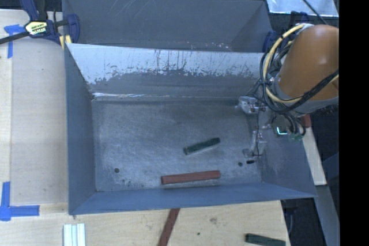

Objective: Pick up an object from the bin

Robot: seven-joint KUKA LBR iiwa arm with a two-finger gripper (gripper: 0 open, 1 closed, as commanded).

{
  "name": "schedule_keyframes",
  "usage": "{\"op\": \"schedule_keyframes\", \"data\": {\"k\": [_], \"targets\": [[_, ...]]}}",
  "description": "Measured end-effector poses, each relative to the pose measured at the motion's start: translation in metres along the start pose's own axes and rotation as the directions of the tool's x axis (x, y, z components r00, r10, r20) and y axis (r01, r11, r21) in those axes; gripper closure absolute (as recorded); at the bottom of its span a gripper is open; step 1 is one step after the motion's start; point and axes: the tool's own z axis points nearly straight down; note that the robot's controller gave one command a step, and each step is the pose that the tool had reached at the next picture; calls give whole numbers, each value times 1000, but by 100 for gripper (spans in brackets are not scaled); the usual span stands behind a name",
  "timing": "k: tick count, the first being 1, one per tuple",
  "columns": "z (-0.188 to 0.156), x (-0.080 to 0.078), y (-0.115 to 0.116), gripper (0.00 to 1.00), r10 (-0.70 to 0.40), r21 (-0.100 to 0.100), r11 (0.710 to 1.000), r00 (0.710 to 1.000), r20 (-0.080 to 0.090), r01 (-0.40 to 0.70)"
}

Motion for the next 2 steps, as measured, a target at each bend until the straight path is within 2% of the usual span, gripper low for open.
{"op": "schedule_keyframes", "data": {"k": [1, 2], "targets": [[-3, -2, 0, 0, -2, 1, 1000, 1000, 7, 2], [49, -15, 33, 0, -39, 2, 999, 999, 14, 39]]}}
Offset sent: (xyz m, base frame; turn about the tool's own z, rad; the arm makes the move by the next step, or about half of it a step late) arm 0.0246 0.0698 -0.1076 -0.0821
